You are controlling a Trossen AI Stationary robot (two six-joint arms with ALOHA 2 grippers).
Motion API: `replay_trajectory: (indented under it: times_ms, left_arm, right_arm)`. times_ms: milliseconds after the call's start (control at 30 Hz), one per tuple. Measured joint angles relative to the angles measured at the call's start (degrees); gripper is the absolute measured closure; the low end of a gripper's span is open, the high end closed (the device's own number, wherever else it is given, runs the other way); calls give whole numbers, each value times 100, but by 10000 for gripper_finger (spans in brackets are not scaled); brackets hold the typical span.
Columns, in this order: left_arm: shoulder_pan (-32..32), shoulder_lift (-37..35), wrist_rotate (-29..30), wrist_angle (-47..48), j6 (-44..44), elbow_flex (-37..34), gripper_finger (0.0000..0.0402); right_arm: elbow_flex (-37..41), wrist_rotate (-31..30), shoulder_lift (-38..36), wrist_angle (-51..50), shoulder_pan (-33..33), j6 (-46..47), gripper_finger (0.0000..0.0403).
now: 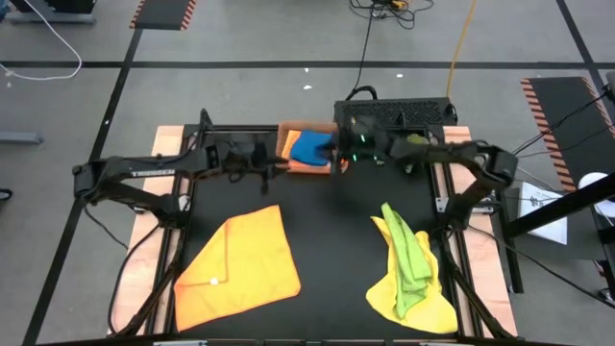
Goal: Fold microfiber towels
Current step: Fold the orange towel
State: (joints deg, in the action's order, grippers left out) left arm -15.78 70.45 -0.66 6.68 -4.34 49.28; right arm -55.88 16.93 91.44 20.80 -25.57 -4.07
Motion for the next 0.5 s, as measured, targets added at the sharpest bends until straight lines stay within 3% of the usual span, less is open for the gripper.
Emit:
replay_trajectory:
  times_ms: [233,367,500]
  left_arm:
    - [971,61,276,-454,776,-878,305]
    - [1292,73,681,-1027,1493,-1614,305]
    - [1538,73,1023,-1838,2282,-2253,305]
  right_arm:
    - [1900,130,-218,3291,1133,698,332]
    - [2513,-364,-226,4159,1822,795,332]
    - [2769,-1049,-223,4279,2426,797,332]
